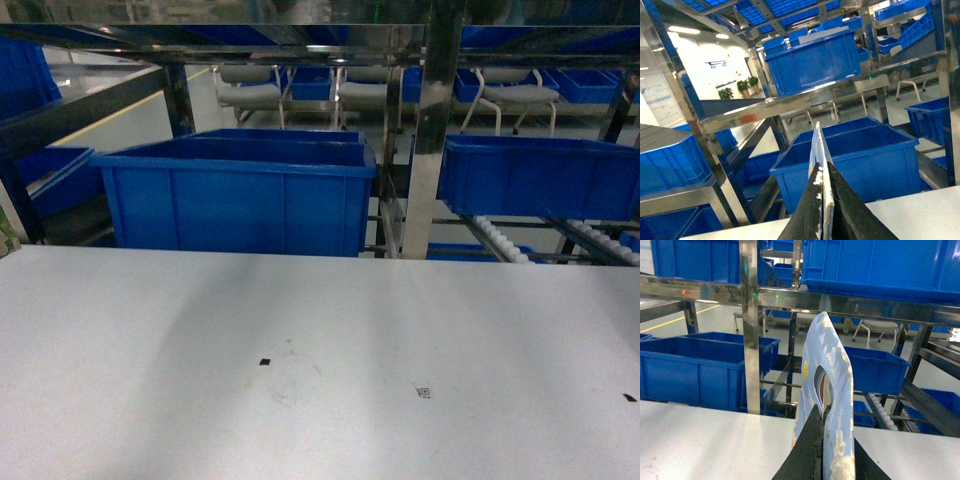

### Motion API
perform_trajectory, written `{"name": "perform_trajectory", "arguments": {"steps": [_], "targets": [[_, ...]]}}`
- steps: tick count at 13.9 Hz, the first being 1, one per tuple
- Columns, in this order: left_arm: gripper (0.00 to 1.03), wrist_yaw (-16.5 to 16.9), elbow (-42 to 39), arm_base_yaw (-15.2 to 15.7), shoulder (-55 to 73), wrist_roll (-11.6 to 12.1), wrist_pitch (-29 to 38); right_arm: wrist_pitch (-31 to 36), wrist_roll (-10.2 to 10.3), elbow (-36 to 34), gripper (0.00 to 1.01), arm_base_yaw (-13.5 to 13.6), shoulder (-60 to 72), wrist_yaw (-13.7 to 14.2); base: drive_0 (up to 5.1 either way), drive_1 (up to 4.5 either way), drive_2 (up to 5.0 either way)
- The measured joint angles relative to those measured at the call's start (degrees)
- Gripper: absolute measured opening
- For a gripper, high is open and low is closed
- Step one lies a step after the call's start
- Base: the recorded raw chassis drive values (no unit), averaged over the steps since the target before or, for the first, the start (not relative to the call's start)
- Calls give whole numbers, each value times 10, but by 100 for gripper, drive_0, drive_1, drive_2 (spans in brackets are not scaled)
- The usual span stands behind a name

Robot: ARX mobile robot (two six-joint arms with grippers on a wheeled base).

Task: Move flower gift bag to table near conveyor

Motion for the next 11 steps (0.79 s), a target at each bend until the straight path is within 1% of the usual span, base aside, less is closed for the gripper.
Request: {"name": "perform_trajectory", "arguments": {"steps": [1,2,3,4,5,7,8,10,11], "targets": [[2,0,0,0,0,0,0,57,-3,0,2,-1,58,-9,0,0,0],[2,0,0,0,0,0,0,110,-8,0,2,-6,124,-10,0,0,0],[2,0,0,0,0,0,0,201,-9,9,2,-23,251,-17,0,0,0],[2,0,0,0,0,0,0,269,-14,17,2,-23,340,-33,0,0,0],[2,0,0,0,0,0,0,289,-16,20,2,-22,368,-41,0,0,0],[2,0,0,0,0,0,0,333,-16,33,2,-21,445,-50,0,0,0],[2,0,0,0,0,0,0,345,-15,44,2,-17,478,-50,0,0,0],[2,0,0,0,0,0,0,343,-16,54,2,-18,495,-46,0,0,0],[2,0,0,0,0,0,0,353,-16,66,2,-16,518,-45,0,0,0]]}}
